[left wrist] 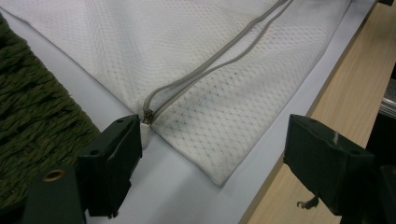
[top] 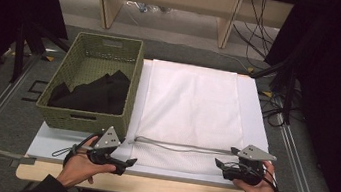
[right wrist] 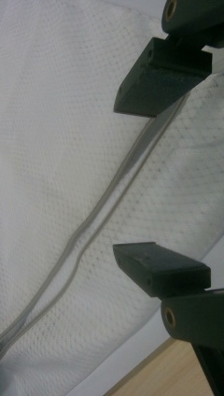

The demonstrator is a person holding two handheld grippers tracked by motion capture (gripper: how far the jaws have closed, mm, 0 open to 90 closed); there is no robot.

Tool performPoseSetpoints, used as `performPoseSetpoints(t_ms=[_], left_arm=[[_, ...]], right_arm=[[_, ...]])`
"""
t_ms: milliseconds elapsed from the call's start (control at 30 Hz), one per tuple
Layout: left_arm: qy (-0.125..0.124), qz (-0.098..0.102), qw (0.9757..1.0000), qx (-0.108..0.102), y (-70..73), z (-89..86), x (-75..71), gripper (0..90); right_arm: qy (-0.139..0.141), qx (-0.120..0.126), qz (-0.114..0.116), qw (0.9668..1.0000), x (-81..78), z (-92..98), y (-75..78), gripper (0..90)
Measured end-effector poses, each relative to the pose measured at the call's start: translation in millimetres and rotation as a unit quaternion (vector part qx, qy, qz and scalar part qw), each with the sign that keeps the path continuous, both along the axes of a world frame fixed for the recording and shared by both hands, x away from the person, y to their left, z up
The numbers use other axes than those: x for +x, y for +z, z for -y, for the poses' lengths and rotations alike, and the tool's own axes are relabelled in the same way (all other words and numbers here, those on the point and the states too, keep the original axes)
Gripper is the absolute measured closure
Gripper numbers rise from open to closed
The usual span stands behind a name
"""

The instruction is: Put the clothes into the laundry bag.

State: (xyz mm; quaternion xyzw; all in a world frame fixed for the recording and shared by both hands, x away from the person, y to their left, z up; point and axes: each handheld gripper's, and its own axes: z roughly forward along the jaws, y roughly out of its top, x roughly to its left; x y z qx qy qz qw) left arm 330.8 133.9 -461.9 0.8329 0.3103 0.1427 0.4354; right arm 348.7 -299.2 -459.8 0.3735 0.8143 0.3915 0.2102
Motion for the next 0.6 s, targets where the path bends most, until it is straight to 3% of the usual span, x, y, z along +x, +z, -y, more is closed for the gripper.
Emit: performPoseSetpoints(t_ms=[133,167,300,333,367,400,500,600], left_arm=[[-0.004,-0.001,1.0000,-0.001,0.3,0.6,-0.3,18.8],[0.002,-0.001,0.9999,-0.016,-0.6,2.4,-0.7,18.8],[-0.004,-0.001,1.0000,-0.004,0.1,0.6,0.0,18.8],[-0.002,-0.003,0.9997,-0.023,-0.6,2.1,0.0,18.3],[-0.006,-0.010,0.9996,-0.024,0.1,1.6,0.2,18.0],[-0.004,-0.007,0.9997,-0.025,-0.3,1.9,0.1,18.0],[0.000,-0.002,0.9996,-0.027,-1.2,2.9,0.0,18.0],[-0.003,-0.001,0.9999,-0.015,-0.8,1.3,0.9,18.0]], right_arm=[[0.003,-0.004,0.004,1.0000,1.1,-0.4,-0.6,27.5],[0.004,-0.008,0.006,0.9999,1.4,-0.1,-0.5,27.5],[0.007,-0.007,0.006,0.9999,2.1,-0.1,-0.6,27.6],[0.005,-0.010,0.003,0.9999,1.8,-1.1,-0.7,27.6],[0.004,-0.020,0.011,0.9997,2.2,-0.7,-0.5,27.6],[0.000,-0.014,0.004,0.9999,1.5,-2.3,-0.9,27.7],[0.008,-0.022,0.012,0.9996,3.6,-3.0,-0.9,27.9],[0.015,-0.024,0.017,0.9995,7.4,-5.3,-0.4,27.6]])
